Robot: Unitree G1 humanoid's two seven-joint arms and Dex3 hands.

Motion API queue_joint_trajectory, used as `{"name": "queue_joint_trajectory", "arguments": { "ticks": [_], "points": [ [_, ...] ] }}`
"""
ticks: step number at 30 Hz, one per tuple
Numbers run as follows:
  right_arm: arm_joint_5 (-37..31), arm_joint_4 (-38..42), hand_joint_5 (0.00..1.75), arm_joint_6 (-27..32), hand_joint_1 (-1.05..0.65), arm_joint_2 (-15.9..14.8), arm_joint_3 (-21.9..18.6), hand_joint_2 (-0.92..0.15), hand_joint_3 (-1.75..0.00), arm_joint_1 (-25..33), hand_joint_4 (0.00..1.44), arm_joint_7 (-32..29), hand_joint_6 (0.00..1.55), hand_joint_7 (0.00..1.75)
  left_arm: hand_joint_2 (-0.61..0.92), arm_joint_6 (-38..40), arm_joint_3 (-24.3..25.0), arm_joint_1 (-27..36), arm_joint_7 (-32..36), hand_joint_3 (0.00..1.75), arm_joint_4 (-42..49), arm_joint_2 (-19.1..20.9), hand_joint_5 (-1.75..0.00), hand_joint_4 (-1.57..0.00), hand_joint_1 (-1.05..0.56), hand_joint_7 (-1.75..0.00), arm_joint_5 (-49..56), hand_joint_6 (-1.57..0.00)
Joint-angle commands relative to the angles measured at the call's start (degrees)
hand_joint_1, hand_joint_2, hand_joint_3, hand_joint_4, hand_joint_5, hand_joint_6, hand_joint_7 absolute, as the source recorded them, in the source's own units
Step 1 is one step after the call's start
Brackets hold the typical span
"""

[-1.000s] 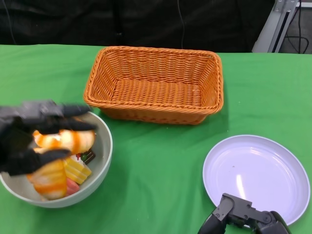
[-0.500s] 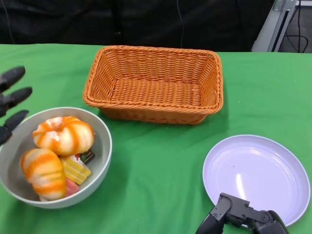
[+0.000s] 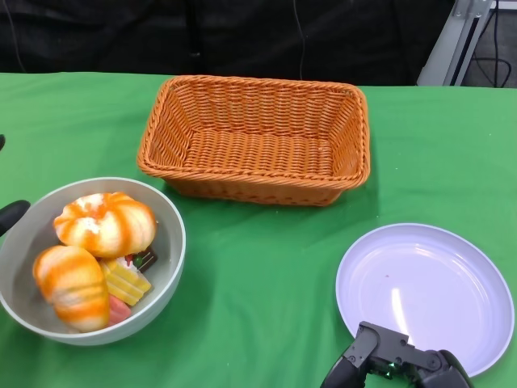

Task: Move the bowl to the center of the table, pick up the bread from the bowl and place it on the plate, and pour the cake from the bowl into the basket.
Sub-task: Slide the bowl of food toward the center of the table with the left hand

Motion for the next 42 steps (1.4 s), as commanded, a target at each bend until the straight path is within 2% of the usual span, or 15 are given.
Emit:
{"name": "queue_joint_trajectory", "arguments": {
  "ticks": [1, 6, 10, 13, 20, 26, 31, 35, 42],
  "points": [
    [0.31, 0.03, 1.54, 0.36, -0.21, 0.0, -0.44, -0.5, -0.93, -0.3, 0.78, -0.41, 0.72, 1.33, 0.92, 3.74, -1.28, -1.56, 0.25, 0.45, 2.53, 1.67, 0.0, -0.3, -0.78, 0.0, 0.08, -0.32],
    [0.35, -0.2, 1.54, 0.97, -0.2, 0.06, -0.42, -0.51, -0.92, -0.48, 0.78, -0.49, 0.72, 1.32, 0.92, 11.29, -1.98, -3.93, -5.45, 0.49, 5.65, 1.83, 0.0, -0.24, -0.78, 0.0, -1.98, -0.25],
    [0.57, -0.14, 1.54, 1.4, -0.19, 0.06, -0.39, -0.5, -0.92, -0.71, 0.78, -0.43, 0.71, 1.31, 0.92, 18.09, -5.38, -5.88, -12.86, 0.61, 6.4, 3.12, 0.0, -0.05, -0.82, 0.0, -1.07, -0.09],
    [0.85, 0.6, 1.54, 0.77, -0.18, 0.12, -0.36, -0.5, -0.92, -1.26, 0.78, -0.41, 0.72, 1.31, 0.92, 22.07, -7.5, -6.5, -17.06, 0.66, 5.82, 3.7, 0.0, 0.0, -0.8, 0.0, -0.68, -0.02],
    [0.41, 1.65, 1.54, 0.29, -0.19, 0.27, -0.6, -0.49, -0.94, -2.49, 0.77, -0.8, 0.72, 1.31, 0.92, 25.76, -7.84, -7.69, -24.26, 0.67, 6.49, 3.04, 0.0, 0.0, -0.79, 0.0, -3.86, 0.0],
    [-0.22, 1.67, 1.53, 0.48, -0.2, 0.13, -0.65, -0.49, -0.94, -2.8, 0.78, -1.36, 0.72, 1.3, 0.92, 24.73, -7.06, -6.97, -29.95, 0.67, 5.16, 2.02, 0.0, 0.0, -0.8, 0.0, -7.32, 0.0],
    [-0.35, 1.85, 1.53, 0.28, -0.2, 0.03, -0.62, -0.49, -0.94, -2.99, 0.78, -1.6, 0.71, 1.29, 0.92, 24.96, -6.22, -5.22, -34.59, 0.66, 1.68, 1.49, 0.0, 0.0, -0.8, 0.0, -10.51, 0.0],
    [-0.28, 2.14, 1.54, 0.05, -0.21, 0.0, -0.65, -0.5, -0.92, -2.99, 0.78, -1.67, 0.71, 1.29, 0.92, 28.63, -5.06, -3.73, -39.41, 0.61, -2.03, 0.95, 0.0, 0.0, -0.83, 0.0, -14.28, 0.0],
    [0.02, 2.65, 1.54, -0.74, -0.2, -0.04, -0.72, -0.5, -0.91, -3.08, 0.78, -1.61, 0.72, 1.28, 0.92, 34.78, -5.81, -0.58, -40.9, 0.59, -10.26, 0.72, 0.0, 0.0, -0.84, 0.0, -15.15, 0.0]
  ]
}}
